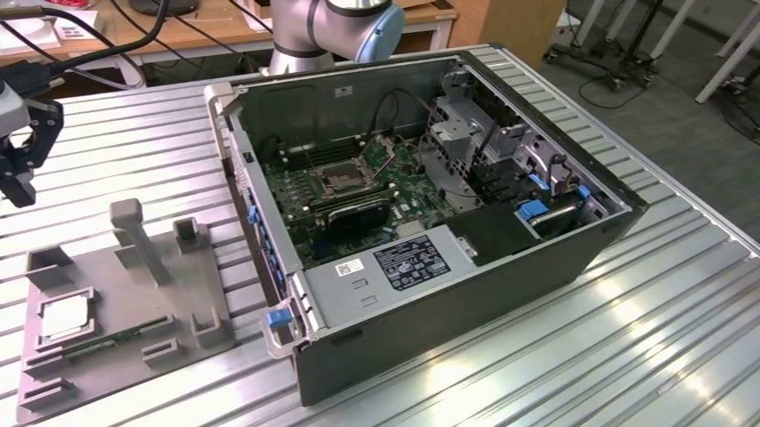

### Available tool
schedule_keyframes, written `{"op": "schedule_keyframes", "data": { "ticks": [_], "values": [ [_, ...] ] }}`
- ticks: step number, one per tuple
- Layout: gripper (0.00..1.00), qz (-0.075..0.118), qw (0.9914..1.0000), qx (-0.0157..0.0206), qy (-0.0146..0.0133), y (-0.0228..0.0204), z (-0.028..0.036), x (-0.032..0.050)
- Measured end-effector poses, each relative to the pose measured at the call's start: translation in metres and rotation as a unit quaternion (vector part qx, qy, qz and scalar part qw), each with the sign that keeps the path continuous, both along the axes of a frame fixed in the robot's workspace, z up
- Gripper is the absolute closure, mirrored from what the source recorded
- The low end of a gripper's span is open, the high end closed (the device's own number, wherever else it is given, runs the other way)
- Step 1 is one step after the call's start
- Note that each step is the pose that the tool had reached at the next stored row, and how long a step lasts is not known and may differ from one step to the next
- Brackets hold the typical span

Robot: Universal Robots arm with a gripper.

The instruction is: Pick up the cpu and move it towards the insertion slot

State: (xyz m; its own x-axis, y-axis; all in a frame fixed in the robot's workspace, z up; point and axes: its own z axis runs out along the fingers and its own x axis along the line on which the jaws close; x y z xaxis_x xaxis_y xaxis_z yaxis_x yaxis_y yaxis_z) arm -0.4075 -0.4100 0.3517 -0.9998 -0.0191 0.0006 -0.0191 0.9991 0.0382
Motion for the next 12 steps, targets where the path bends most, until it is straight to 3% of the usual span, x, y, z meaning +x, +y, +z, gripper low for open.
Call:
{"op": "schedule_keyframes", "data": {
  "ticks": [12],
  "values": [
    [0.9, 0.0, 1.0, 0.0, 0.0, 0.0, -0.0001, 0.0]
  ]
}}
